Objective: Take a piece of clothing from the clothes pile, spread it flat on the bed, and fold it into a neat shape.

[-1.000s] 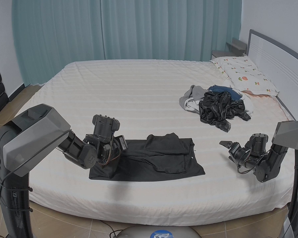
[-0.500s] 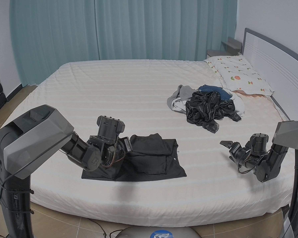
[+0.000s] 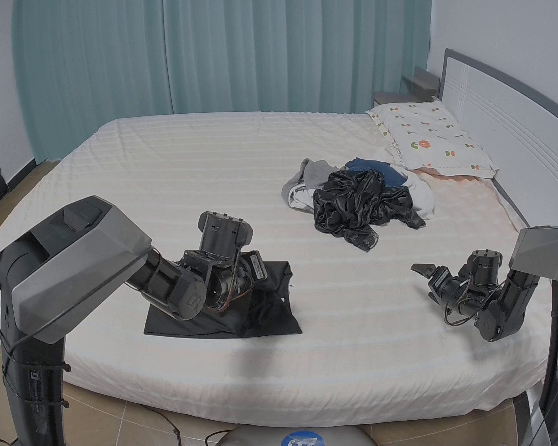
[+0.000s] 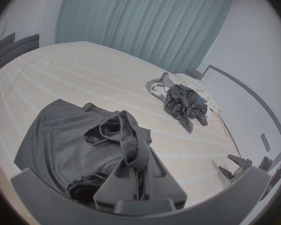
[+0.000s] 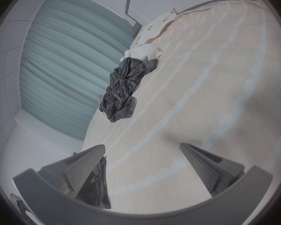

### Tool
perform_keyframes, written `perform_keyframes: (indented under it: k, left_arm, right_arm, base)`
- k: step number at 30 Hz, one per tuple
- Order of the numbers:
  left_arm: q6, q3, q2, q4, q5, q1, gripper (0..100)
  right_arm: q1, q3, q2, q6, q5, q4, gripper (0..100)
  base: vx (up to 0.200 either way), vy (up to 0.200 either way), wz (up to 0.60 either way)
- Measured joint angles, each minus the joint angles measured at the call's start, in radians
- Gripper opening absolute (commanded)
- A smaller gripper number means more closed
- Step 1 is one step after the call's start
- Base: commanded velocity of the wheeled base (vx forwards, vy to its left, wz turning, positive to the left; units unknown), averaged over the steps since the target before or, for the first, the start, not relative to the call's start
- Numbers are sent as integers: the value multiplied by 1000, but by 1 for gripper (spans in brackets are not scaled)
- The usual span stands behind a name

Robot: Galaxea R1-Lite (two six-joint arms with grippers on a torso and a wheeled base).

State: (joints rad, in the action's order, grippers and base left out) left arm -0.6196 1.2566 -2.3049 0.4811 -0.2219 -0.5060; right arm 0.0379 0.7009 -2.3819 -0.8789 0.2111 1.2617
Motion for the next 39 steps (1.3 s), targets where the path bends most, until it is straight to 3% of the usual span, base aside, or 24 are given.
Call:
perform_keyframes:
  k: [5, 6, 14, 21, 31, 39]
  left_arm:
    - [-9, 23, -28, 1, -12, -8, 0]
    - [-9, 26, -33, 2, -19, -8, 100]
    - [-76, 50, -69, 4, -49, -6, 100]
    - [-157, 5, -26, 0, -23, 23, 100]
    - [-266, -248, 92, 56, 110, 120, 100]
    - [-420, -480, 139, 340, 247, 237, 100]
  right_arm:
    - [0, 0, 0, 1, 0, 0, 100]
    - [0, -1, 0, 1, 0, 0, 100]
    - [8, -5, 0, 3, -1, 0, 100]
    - [11, -10, 0, 5, -2, 2, 100]
    - [13, -13, 0, 6, -4, 1, 100]
    - [26, -28, 0, 6, -6, 1, 100]
  base:
    - [0, 0, 0]
    - [0, 0, 0]
    - [0, 0, 0]
    - [0, 0, 0]
    - [0, 0, 0]
    - [0, 0, 0]
